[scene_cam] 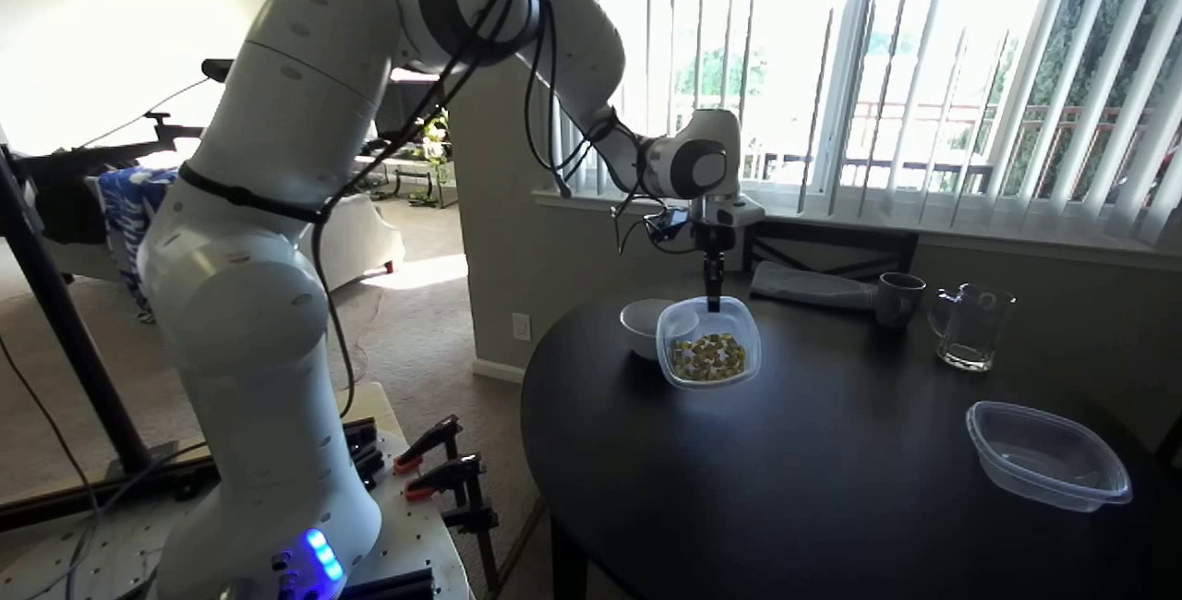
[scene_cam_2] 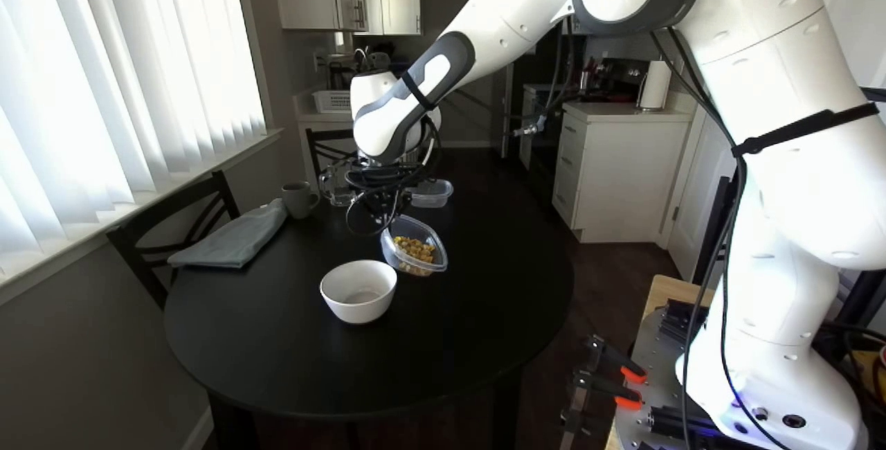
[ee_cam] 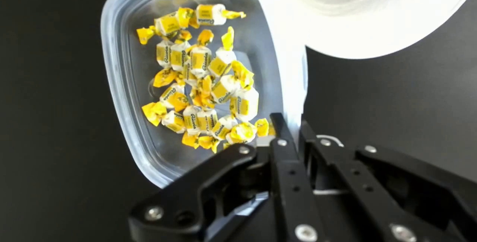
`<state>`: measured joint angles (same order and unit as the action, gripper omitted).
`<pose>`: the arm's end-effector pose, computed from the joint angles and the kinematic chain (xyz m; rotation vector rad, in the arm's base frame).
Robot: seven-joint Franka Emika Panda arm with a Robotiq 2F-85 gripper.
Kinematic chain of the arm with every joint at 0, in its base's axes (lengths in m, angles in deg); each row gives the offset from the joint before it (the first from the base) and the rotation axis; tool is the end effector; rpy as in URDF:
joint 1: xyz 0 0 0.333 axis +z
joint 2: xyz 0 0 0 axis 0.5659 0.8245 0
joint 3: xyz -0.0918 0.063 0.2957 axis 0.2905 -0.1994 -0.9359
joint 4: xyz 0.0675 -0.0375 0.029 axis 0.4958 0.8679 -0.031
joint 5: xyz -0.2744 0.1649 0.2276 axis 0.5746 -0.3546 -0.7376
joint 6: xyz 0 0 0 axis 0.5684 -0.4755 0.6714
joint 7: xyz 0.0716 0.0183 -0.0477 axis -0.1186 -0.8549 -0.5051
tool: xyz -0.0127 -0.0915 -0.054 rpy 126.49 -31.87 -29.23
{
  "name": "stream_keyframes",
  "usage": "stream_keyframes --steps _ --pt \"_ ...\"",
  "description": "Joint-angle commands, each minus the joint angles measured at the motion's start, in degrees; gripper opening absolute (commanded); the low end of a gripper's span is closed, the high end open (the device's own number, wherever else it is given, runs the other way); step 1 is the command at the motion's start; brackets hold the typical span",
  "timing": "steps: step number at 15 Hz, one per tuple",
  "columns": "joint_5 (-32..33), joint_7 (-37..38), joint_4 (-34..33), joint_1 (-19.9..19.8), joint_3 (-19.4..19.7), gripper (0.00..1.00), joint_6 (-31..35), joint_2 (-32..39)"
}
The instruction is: Pour the contents of the lunchbox into the white bowl
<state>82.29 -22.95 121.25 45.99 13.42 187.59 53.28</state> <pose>0.6727 0.0465 0.2602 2.8145 -1.2650 0.1449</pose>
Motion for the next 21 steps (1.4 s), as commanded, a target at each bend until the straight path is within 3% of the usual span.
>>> stream_keyframes --steps 1,6,11,14,21 --pt "4.4 4.4 9.0 1.9 0.9 0.02 3.8 -7.9" --pt "8.6 7.0 13.9 2.1 -0.4 0.02 6.6 -12.9" --pt "5.0 3.9 17.4 0.4 -4.1 0.02 13.8 -16.4" --pt "0.6 1.6 19.3 -1.0 -6.8 0.02 18.8 -17.5" --pt "-17.3 -9.7 22.1 -5.0 -14.8 0.02 34.6 -17.2"
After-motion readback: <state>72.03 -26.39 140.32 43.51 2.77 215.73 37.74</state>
